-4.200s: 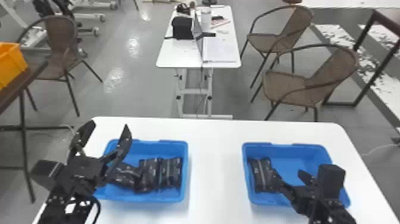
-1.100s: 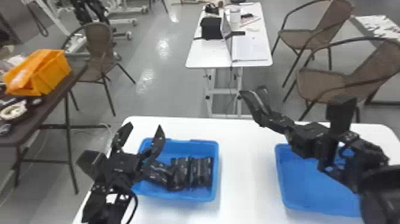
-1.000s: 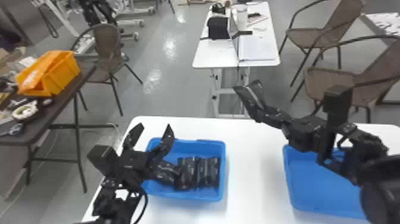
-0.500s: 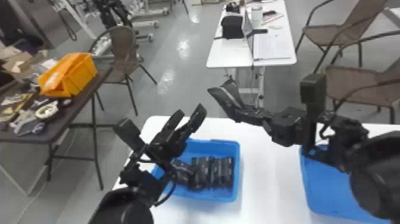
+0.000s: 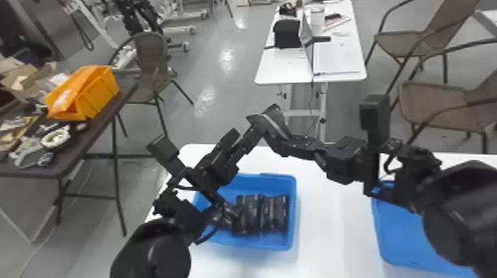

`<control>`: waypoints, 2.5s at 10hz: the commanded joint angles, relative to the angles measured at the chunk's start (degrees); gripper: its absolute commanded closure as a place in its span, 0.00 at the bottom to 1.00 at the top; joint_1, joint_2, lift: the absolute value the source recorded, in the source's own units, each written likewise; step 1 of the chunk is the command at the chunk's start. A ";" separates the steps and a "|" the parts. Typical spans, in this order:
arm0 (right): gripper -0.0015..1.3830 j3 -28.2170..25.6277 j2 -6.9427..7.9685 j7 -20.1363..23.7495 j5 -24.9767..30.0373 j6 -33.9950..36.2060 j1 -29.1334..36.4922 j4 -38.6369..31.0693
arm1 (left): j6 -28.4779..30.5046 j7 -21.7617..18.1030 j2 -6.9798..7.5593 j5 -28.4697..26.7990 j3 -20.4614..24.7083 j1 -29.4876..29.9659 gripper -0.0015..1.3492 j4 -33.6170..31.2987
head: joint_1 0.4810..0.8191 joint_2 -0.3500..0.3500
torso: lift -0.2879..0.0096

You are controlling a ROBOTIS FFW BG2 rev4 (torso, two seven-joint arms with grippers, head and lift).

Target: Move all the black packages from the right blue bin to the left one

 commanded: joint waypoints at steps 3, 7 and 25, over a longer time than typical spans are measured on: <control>0.92 1.16 0.00 -0.09 -1.27 0.27 -0.72 1.24 | 0.53 -0.35 0.43 0.16 -1.79 -1.77 0.20 2.43 | 0.63 0.84 | 0.97; 0.92 1.33 0.27 -0.09 -1.97 0.44 -0.63 1.94 | 0.62 -1.58 0.43 2.98 -2.85 -2.38 0.88 4.45 | 0.63 0.82 | 0.97; 0.25 -25.65 6.86 -4.13 10.07 -14.06 19.67 -7.11 | -36.82 -0.08 -2.26 -42.55 4.62 5.96 0.02 12.80 | 0.63 0.66 | 0.97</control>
